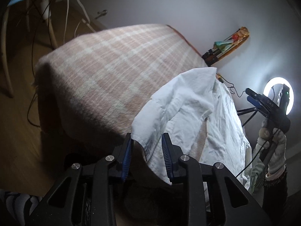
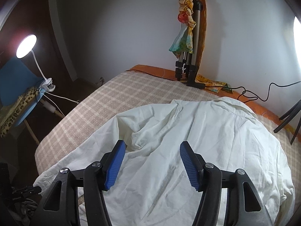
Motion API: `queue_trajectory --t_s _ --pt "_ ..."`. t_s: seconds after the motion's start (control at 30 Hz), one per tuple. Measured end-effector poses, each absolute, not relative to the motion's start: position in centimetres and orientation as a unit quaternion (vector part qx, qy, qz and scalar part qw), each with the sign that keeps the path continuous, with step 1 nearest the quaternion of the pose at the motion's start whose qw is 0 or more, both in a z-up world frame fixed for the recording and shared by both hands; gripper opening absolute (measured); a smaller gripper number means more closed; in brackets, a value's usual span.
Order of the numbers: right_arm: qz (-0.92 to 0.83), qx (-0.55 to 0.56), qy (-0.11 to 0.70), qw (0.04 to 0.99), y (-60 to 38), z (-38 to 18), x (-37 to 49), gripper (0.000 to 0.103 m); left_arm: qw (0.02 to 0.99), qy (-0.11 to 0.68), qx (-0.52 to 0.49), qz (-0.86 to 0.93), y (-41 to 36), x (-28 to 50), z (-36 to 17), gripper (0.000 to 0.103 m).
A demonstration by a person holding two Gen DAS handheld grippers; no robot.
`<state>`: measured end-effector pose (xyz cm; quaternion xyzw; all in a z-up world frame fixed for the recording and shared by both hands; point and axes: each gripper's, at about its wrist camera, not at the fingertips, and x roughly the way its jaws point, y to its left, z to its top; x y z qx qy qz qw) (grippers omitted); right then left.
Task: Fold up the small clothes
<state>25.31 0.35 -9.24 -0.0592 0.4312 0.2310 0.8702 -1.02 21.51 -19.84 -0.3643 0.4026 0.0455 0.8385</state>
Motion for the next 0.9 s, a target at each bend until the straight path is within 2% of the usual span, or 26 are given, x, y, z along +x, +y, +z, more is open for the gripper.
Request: queue_trajectory --t_s 0.23,0.3,0.33,0.37,0.6,0.73,0.9 --pt "0.237 -0.067 0.442 0.863 1.2 -9.4 26.4 0.064 0.848 0.403 -0.341 0.049 21.2 2.0 -19.8 0.031" --pt "0.234 -0.06 0.45 0.859 1.2 -9.3 27.4 0.068 0.86 0.39 -0.327 0.032 20.8 3.1 -20.0 0.025" --pt "0.233 -0.055 0.454 0.858 1.3 -9.2 28.0 0.069 0.863 0.38 -0.332 0.009 20.6 3.4 -20.1 0.006" --pt "0.235 -0.052 0.457 0.856 1.4 -9.1 28.6 0.071 0.863 0.37 -0.343 -0.012 20.6 3.7 -20.2 0.005" --pt "0.298 -0.002 0.519 0.801 4.2 -11.1 33.7 0.071 0.881 0.33 -0.328 -0.092 18.4 2.1 -15.5 0.005" --pt "0.257 -0.02 0.559 0.788 5.5 -14.1 36.1 0.071 0.897 0.34 -0.237 -0.155 13.6 1.0 -13.0 0.005" --pt "0.257 -0.005 0.556 0.791 5.4 -13.0 37.2 0.071 0.876 0.382 -0.18 -0.235 8.6 1.6 -14.5 0.005"
